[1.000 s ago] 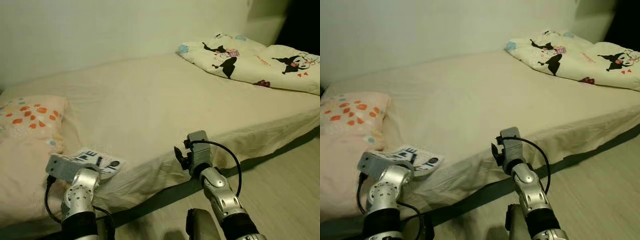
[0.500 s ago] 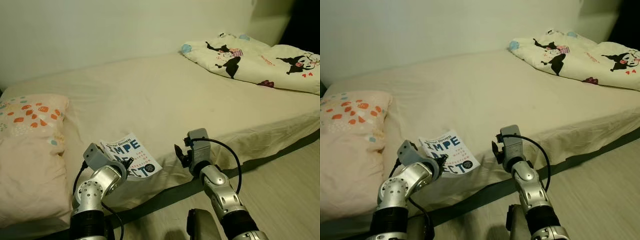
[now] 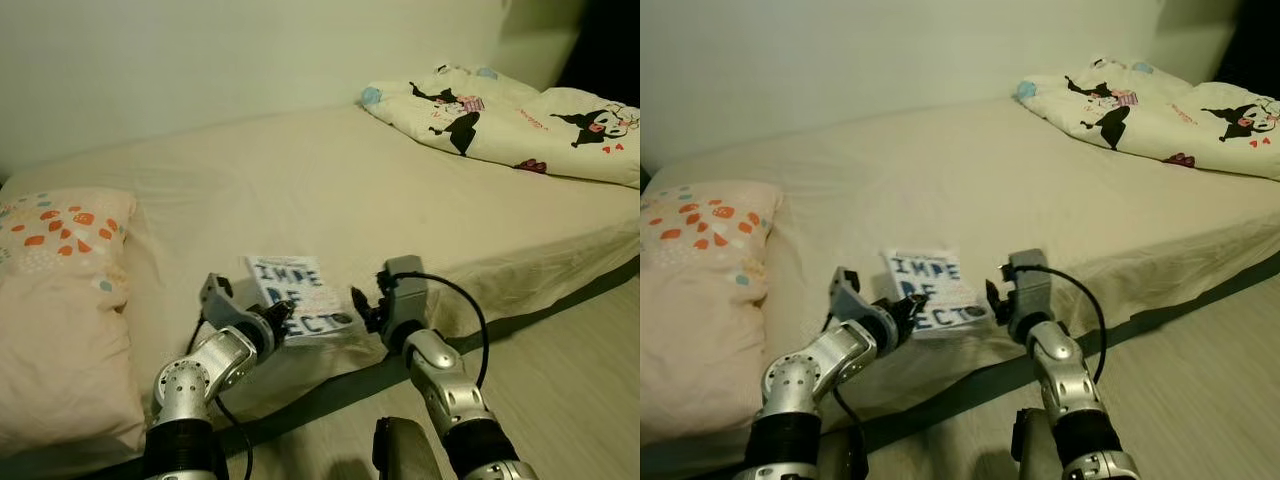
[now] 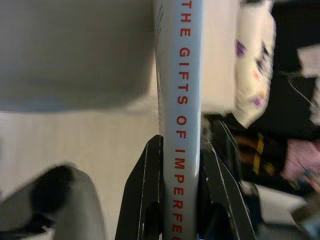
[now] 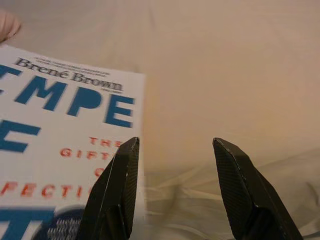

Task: Clean up the room

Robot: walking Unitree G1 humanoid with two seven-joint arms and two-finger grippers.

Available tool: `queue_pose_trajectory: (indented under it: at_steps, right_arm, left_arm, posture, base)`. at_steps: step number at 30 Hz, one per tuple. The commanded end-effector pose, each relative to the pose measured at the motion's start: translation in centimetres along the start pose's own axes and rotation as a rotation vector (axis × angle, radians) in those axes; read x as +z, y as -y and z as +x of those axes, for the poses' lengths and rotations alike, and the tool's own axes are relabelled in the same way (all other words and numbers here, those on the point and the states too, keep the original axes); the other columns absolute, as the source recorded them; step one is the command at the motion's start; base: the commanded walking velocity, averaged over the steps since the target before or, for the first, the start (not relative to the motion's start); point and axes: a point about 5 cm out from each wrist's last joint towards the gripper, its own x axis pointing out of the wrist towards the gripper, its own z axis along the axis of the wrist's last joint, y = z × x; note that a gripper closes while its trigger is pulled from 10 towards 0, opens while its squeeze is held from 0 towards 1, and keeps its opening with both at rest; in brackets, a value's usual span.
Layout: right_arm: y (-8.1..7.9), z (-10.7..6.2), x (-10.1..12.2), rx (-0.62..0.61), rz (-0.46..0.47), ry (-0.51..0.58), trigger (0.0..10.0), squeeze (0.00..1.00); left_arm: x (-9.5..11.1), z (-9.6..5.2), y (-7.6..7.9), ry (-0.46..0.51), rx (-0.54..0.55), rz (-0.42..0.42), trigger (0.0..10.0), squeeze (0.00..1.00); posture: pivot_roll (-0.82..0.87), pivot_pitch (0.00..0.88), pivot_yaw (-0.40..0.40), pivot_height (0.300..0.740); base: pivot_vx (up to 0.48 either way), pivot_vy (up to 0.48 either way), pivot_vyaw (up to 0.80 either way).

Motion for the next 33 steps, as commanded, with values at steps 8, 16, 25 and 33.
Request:
queue_pose_trajectory:
  at_steps: [8, 16, 25, 33]
  right_arm:
    - [-0.2, -0.1, 0.0, 0.020, 0.045, 0.005, 10.0, 0.00]
    - [-0.5, -0.3, 0.0, 0.024, 0.060, 0.015, 10.0, 0.00]
    - [-0.7, -0.4, -0.1, 0.040, 0.066, 0.016, 10.0, 0.00]
    - [-1.0, -0.4, -0.2, 0.051, 0.069, 0.010, 10.0, 0.00]
  left_arm:
    - [-1.5, 0.6, -1.5, 0.026, -0.001, -0.087, 10.0, 0.00]
    - [2.8, -0.3, -6.0, 0.394, 0.341, -0.100, 10.0, 0.00]
    - [6.1, -4.2, -9.1, 0.687, 0.681, -0.152, 10.0, 0.00]
    - [4.2, -3.6, -9.1, 0.632, 0.684, -0.207, 10.0, 0.00]
  posture:
    - [-0.06, 0.114, -0.020, 0.543]
    - [-0.06, 0.111, -0.014, 0.543]
    - [-0.06, 0.110, -0.022, 0.543]
    - [-0.05, 0.115, -0.026, 0.543]
  base:
    - [0.000, 0.000, 0.00]
    - [0.000, 0.000, 0.00]
    - [0.000, 0.000, 0.00]
    - [0.000, 0.000, 0.00]
